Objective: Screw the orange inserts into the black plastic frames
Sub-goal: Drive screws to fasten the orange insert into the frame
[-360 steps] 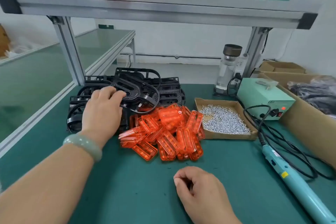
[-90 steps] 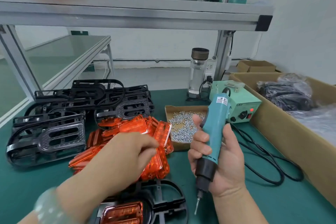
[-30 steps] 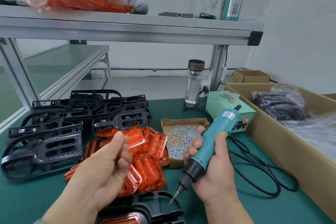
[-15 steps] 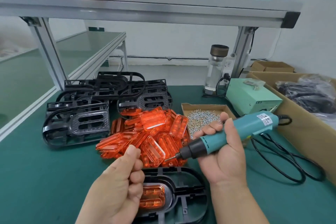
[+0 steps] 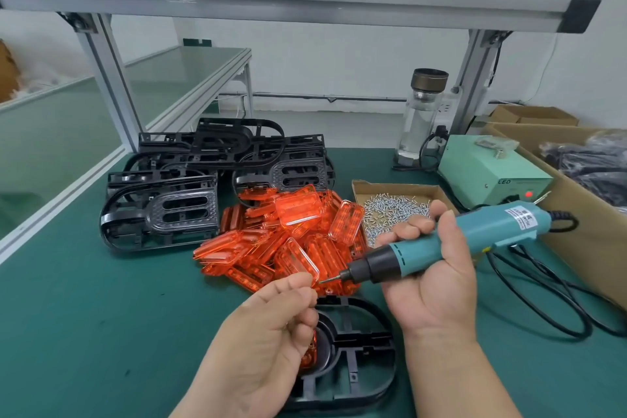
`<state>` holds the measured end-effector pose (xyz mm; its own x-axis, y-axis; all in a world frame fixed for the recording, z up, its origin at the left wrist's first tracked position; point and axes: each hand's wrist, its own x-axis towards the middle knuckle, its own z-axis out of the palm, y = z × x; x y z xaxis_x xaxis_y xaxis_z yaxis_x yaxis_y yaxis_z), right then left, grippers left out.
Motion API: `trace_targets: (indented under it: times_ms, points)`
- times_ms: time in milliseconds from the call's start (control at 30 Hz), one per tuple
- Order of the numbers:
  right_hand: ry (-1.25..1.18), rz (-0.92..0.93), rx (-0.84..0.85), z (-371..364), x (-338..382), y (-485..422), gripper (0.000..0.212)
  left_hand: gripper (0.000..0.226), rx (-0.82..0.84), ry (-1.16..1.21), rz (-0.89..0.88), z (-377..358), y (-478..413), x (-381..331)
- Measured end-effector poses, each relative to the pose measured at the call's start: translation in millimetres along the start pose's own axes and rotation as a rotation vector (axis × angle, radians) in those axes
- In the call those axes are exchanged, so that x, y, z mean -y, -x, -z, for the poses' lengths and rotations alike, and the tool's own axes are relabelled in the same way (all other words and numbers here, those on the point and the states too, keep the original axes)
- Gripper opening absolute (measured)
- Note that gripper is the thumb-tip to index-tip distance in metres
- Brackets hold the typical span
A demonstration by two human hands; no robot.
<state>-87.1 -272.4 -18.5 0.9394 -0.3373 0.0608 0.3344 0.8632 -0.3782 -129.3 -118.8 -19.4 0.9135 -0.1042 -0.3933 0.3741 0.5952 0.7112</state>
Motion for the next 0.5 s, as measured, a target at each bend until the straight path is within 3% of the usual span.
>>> trace_targets:
  times_ms: [200, 500]
  points:
    - [-0.008, 0.003, -0.010, -0.4, 2.0, -0.5, 0.013, 0.014, 0.001, -0.026, 0.014, -1.6, -4.0, 6.4]
    - [0.007, 0.005, 0.003, 0.7, 3.0, -0.3, 0.011, 0.015, 0.061, -0.043, 0.096, -3.4, -8.8, 5.1]
